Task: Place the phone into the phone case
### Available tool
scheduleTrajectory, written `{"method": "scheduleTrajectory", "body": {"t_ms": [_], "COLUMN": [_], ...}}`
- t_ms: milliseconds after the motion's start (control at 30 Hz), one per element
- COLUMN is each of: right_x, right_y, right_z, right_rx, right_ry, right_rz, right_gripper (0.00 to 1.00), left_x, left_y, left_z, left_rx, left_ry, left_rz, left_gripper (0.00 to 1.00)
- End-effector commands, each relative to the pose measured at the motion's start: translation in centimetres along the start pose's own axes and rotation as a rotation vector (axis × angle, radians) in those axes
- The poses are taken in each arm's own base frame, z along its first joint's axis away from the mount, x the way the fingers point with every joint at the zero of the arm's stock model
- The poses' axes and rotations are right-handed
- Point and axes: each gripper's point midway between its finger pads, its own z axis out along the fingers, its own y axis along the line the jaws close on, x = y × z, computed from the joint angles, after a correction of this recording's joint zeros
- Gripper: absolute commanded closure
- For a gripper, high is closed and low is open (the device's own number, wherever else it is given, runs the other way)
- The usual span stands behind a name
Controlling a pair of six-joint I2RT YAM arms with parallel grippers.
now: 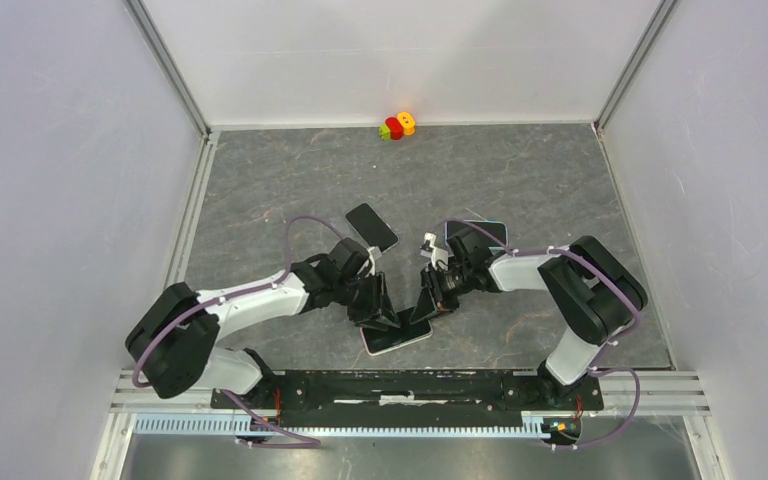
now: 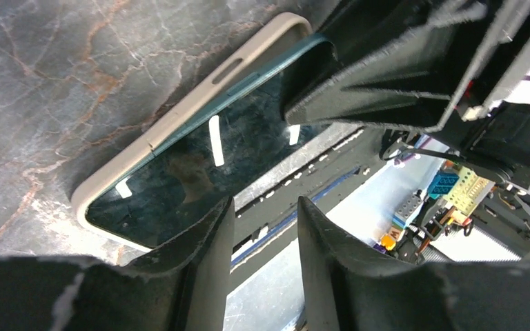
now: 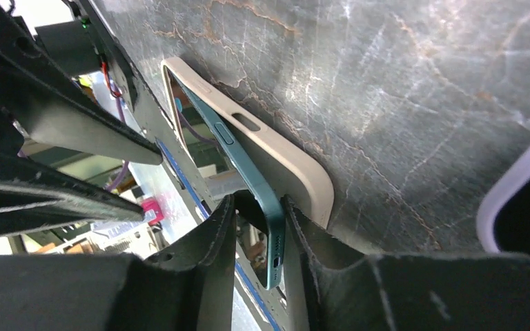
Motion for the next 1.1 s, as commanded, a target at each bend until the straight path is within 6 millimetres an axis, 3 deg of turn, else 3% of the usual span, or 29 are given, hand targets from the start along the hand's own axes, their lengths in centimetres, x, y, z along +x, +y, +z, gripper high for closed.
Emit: {"method": "scheduleTrajectory", "body": {"t_ms": [0, 233, 533, 800, 1067], "right_x": [4.3, 3.8, 3.5, 2.9, 0.8], "right_y": [-4.4, -5.2, -6.7, -7.7, -5.4], "right_z": [0.7, 0.0, -2.2, -4.2, -5.2], "right_rx": [0.199, 0.274, 0.432, 0.558, 0.54], "right_ry": [0.147, 0.173, 0.204, 0.213, 0.155], "right_rz": [-0.015, -0.076, -0.14, -0.189, -0.251], "right_gripper": [0.66, 0.54, 0.35, 0.33, 0.38], "left_x": [-1.0, -0.3, 0.3, 0.7, 0.9], "left_y": [-0.2, 2.4, 5.2, 6.1, 6.3], "left_z": [0.6, 1.8, 1.6, 2.1, 2.2], "left_rx": [-0.02, -0.12, -0.238, -0.265, -0.278], "left_ry": [-0.026, 0.008, 0.008, 0.033, 0.049], "left_rz": [-0.038, -0.082, -0.1, -0.104, -0.1], "left_gripper": [0.57, 0.69, 0.78, 0.81, 0.82]}}
